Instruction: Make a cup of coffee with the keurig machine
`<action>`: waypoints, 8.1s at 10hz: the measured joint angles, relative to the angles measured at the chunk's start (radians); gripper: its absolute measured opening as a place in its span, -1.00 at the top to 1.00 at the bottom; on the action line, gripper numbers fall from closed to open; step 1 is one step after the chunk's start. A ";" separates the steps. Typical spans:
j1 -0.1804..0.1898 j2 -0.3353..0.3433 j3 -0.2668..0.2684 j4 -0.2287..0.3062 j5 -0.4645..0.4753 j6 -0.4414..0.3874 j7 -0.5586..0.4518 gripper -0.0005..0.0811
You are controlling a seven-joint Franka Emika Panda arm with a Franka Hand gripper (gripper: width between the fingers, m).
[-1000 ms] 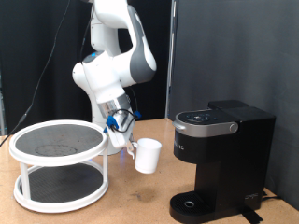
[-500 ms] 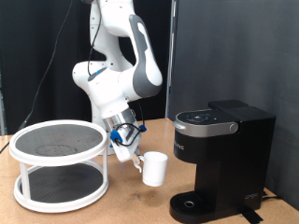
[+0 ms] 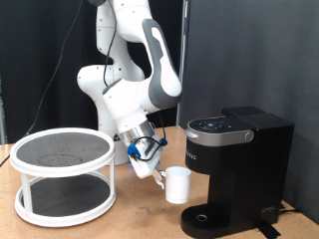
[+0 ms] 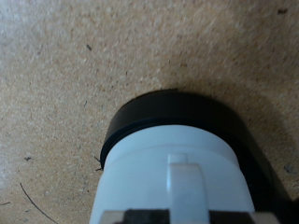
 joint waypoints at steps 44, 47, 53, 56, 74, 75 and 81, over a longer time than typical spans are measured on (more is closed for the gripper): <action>-0.073 -0.261 0.028 -0.134 -0.272 -0.518 0.001 -0.81; -0.073 -0.375 0.028 -0.155 -0.260 -0.599 0.007 -0.81; -0.073 -0.572 -0.028 -0.136 -0.213 -0.809 0.025 -0.81; -0.073 -0.661 -0.054 -0.120 -0.194 -0.862 0.070 -0.81; -0.007 -0.540 -0.126 0.181 0.023 -1.174 0.200 -0.81; -0.018 -0.554 -0.121 0.204 -0.082 -1.161 0.175 -0.81; -0.031 -0.550 -0.096 0.320 -0.425 -1.173 0.052 -0.81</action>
